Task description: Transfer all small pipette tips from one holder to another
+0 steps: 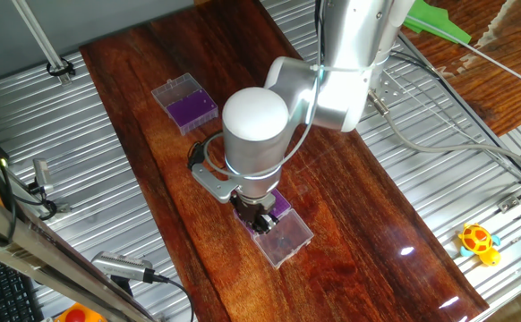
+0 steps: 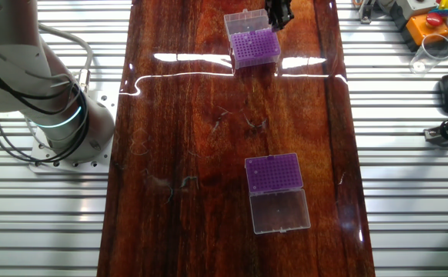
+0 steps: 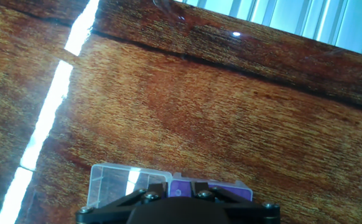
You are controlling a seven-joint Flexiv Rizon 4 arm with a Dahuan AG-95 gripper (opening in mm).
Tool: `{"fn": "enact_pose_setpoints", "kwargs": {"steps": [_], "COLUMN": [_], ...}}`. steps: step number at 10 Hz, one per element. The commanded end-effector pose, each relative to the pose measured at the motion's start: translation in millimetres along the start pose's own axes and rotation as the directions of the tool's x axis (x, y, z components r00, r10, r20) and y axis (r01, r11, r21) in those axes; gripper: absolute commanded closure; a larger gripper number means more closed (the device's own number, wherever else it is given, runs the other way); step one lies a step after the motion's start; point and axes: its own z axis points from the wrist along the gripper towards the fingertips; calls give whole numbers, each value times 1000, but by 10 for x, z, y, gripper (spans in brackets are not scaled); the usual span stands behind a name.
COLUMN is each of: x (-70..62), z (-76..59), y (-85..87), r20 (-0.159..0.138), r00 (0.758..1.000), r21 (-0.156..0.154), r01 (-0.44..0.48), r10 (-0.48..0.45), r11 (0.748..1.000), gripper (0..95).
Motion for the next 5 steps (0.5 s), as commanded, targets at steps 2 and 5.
{"fn": "enact_pose_setpoints", "kwargs": {"steps": [2,5], "x": [6,65], "z": [-21,-157], "y": [-27,-317], "r20": [1,-13], "r00": [1000,1000], "r21": [8,3], "r01": [-12,28], "r10": [12,-28], "r11": [1000,1000], "gripper": [950,950]}}
